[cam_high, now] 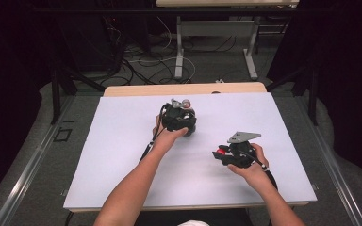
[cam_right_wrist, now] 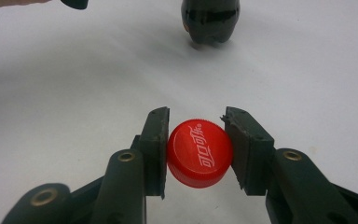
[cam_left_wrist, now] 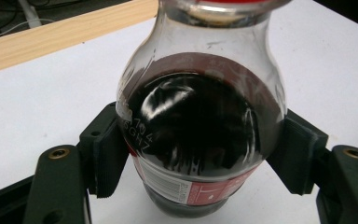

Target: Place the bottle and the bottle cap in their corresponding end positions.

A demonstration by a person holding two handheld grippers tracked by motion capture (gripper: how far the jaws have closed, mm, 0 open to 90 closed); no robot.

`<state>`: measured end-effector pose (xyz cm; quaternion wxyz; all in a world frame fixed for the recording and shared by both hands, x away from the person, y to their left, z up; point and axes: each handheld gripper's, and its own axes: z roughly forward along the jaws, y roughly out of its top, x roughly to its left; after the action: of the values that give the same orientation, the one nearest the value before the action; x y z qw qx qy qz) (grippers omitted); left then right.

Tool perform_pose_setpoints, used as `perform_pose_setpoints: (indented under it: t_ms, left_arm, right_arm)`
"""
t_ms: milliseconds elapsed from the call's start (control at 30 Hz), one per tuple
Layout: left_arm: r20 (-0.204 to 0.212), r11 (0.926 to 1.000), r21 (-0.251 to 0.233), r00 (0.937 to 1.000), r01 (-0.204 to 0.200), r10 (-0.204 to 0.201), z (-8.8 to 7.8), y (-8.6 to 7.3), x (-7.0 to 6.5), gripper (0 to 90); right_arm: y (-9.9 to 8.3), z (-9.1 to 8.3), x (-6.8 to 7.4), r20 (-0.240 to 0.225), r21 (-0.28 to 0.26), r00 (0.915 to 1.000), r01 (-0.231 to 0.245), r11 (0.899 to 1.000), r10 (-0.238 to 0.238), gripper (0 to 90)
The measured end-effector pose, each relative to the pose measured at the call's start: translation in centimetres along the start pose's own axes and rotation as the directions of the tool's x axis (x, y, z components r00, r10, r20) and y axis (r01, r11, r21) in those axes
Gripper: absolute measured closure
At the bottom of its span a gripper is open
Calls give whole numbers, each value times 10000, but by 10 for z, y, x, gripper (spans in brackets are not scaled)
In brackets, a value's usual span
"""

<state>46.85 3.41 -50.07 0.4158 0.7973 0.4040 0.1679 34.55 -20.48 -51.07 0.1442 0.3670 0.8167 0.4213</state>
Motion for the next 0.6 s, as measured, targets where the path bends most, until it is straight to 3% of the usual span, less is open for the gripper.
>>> perform_pose_setpoints:
  t_ms: [233,300,600]
  left_arm:
    - [-182,9995,103,9993,-314,316,3,-7,-3,299]
    - [-148,9998,-35,9997,-206,206,3,-12,-2,298]
    - [-162,9983,-220,9984,-545,541,1,-17,-3,292]
  right_arm:
    - [-2,6,1,-132,68,9999,-46,10000,47,610]
    - [-1,8,3,-188,68,9998,-38,10000,40,610]
    - [6,25,14,-552,133,9980,323,9994,-316,610]
